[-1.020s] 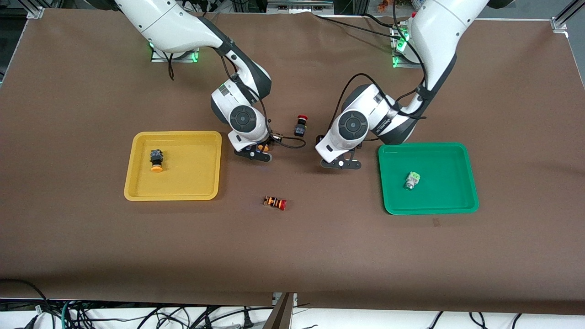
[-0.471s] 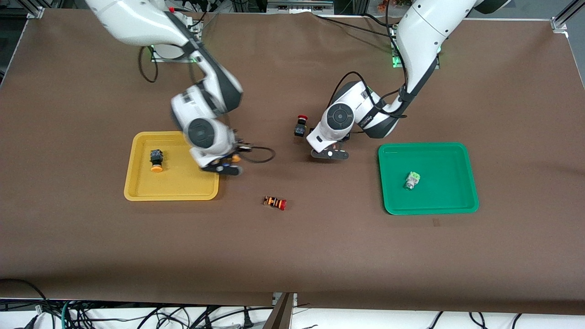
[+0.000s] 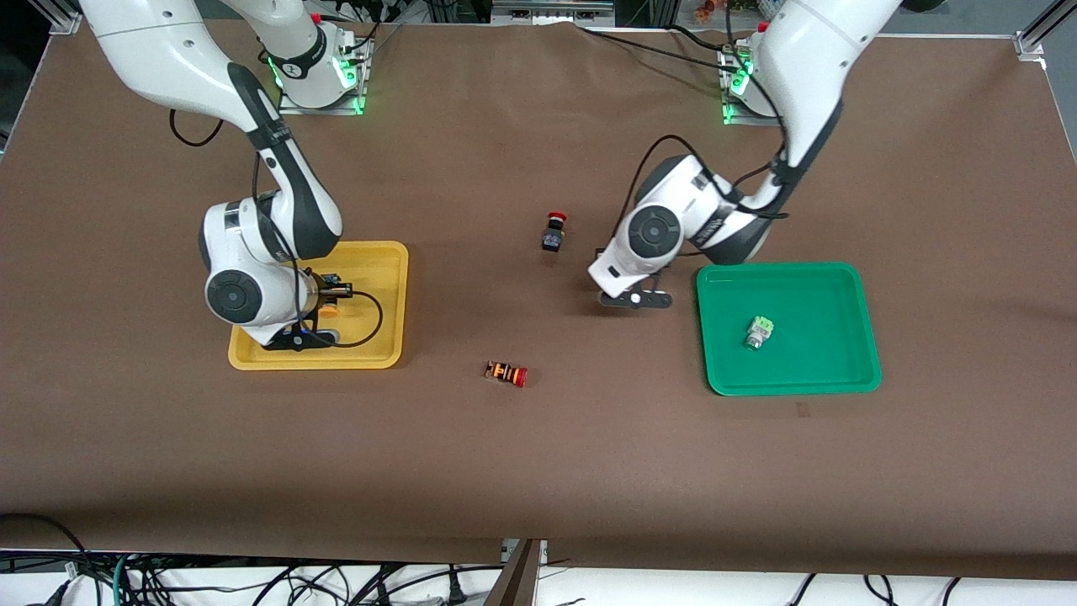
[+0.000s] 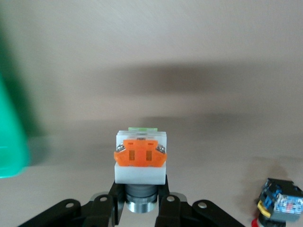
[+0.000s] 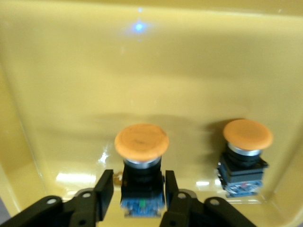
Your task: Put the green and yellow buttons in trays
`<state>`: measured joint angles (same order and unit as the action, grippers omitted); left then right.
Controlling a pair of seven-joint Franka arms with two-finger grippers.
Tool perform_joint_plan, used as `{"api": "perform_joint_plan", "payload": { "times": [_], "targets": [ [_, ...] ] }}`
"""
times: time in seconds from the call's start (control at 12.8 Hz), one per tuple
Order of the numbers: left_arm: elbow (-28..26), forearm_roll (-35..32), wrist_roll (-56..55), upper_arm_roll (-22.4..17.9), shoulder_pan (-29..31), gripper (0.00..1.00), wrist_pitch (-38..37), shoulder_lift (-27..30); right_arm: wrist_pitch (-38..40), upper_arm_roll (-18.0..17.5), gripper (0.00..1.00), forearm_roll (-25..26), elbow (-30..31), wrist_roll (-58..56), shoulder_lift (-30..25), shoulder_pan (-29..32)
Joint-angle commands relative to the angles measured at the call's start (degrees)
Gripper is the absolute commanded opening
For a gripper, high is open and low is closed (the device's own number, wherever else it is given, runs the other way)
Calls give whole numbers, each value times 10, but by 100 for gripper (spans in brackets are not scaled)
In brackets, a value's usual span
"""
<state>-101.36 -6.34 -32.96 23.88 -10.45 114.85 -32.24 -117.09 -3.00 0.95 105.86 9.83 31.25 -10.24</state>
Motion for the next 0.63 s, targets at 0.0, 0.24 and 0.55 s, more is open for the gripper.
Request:
{"api": "perform_joint_plan", "payload": {
  "times": [0.0, 0.24, 0.55],
  "targets": [
    [52, -13, 133, -1, 80, 0, -97, 19, 31, 3, 100, -5, -44, -10, -54, 13],
    [43, -109, 244, 1, 175, 0, -94, 9, 107, 3, 100, -6, -83, -10, -148, 22],
    [45, -141, 358, 2, 265, 99, -89, -2, 178, 1, 100, 3, -98, -14, -242, 22]
  ]
}}
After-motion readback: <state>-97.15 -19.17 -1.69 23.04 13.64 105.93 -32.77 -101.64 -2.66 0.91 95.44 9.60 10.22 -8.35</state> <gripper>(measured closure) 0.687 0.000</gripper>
